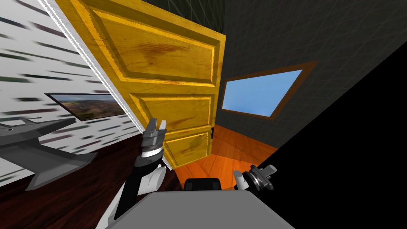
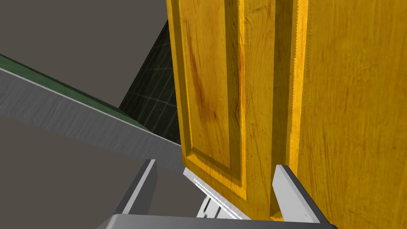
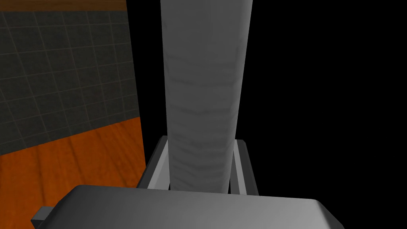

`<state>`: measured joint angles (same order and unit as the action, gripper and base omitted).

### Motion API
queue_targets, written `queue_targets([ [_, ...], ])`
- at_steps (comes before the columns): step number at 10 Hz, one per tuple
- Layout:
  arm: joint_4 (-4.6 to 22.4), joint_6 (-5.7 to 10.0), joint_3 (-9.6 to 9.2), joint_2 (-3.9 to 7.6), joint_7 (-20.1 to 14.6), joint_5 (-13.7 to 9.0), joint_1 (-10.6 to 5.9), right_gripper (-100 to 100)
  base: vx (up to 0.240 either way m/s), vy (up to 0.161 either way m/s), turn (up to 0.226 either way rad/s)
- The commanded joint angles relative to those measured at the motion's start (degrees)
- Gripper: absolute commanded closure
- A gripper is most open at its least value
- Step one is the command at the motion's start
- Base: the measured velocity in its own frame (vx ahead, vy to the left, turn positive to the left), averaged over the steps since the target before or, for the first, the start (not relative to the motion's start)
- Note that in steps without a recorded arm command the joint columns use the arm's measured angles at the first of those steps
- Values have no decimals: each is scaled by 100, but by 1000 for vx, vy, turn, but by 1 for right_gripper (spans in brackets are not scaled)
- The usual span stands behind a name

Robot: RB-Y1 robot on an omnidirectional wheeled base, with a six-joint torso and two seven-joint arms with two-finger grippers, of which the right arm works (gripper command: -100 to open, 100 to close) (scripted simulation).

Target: Push the door open

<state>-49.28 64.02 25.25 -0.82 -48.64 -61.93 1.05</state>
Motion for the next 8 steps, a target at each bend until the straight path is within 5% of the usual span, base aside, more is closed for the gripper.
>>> queue_targets([
  [1, 9, 180, 153, -123, 108, -107, -67, 100, 82, -174, 80],
  [2, -49, 76, 93, -91, 86, -70, -11, 100, 37, -79, 13],
  [3, -32, 253, 242, 89, 155, -225, -43, 100, 60, -119, 111],
  [4, -20, 328, 308, 141, 181, -298, -57, 100, 57, -185, 103],
  [6, -20, 328, 308, 141, 181, -298, -57, 100, 25, -122, 7],
  [8, 14, 545, 498, 194, 256, -507, -99, 100, 58, -149, 104],
])
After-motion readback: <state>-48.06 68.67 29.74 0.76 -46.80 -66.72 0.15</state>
